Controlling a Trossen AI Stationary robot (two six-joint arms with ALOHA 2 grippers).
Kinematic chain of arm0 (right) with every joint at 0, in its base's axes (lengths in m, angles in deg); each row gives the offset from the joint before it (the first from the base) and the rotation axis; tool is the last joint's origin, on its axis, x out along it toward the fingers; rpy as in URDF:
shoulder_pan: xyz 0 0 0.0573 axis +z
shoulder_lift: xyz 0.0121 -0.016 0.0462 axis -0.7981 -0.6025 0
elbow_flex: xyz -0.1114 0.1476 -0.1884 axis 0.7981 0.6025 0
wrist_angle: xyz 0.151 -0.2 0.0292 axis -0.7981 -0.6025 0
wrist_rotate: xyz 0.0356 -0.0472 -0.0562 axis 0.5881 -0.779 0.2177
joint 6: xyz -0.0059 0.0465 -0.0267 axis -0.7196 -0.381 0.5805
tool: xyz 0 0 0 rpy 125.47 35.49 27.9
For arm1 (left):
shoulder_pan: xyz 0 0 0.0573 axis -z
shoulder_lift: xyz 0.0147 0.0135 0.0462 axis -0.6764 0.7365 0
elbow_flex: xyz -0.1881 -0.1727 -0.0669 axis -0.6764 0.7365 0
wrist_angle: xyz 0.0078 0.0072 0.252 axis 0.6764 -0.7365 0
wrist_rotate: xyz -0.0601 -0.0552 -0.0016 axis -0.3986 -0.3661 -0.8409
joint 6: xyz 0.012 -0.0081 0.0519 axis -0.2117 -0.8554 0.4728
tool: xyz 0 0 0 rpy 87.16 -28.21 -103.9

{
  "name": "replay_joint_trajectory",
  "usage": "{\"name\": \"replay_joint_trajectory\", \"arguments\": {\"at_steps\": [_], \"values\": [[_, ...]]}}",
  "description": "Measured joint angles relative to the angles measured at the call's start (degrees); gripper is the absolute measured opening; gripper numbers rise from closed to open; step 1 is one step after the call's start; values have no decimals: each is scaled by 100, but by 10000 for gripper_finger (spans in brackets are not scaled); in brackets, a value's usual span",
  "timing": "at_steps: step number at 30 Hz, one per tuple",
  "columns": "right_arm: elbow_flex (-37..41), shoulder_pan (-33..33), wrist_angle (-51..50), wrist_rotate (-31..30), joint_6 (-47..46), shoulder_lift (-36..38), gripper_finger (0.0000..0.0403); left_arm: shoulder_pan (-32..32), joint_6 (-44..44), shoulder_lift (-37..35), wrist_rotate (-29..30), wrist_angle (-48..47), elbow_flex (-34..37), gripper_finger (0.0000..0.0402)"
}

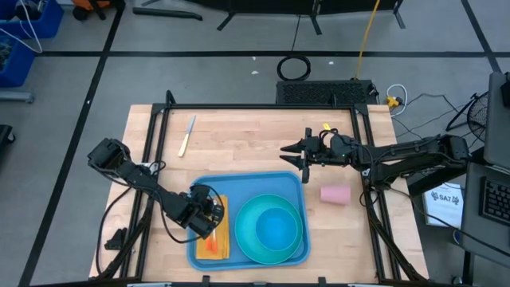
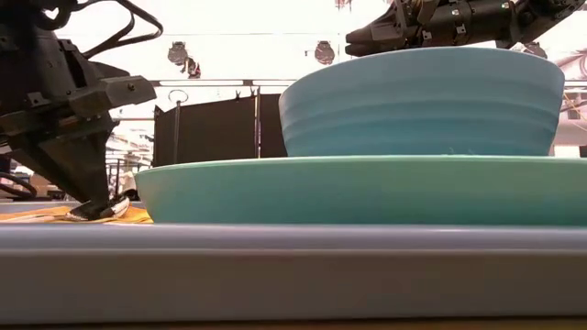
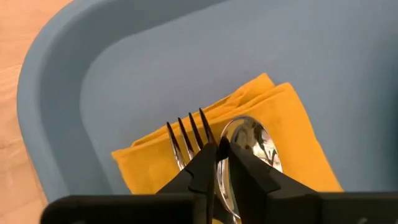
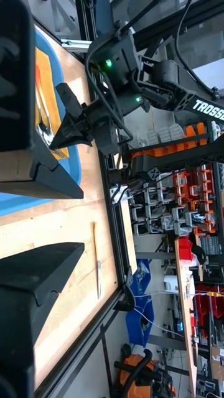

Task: Set up tray
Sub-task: Put the orange spoon on top of the yellow napkin to the right of the orange fork, then put the pink cup on the blue serving tray to the top of the light blue plate

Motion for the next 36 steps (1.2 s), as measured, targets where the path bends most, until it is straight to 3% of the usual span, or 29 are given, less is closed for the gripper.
{"name": "replay_joint_trajectory", "arguments": {"at_steps": [15, 21, 29, 32, 36], "values": [[0, 0, -2, -2, 0, 0, 114, -11, 243, -12, 415, -18, -185, 85], [0, 0, -145, 0, 299, 96, 114, -52, 1111, -838, 1594, -266, -189, 86], [172, 0, -1344, 0, 899, 1707, 114, -476, 1338, -2698, 2528, -2146, -189, 86], [757, -60, -1278, -59, 841, 2503, 114, -568, 1570, -3170, 2877, -2356, -138, 86], [1690, -149, -1030, -582, 561, 3503, 114, -749, 2207, -3551, 2992, -2352, 11, 86]]}}
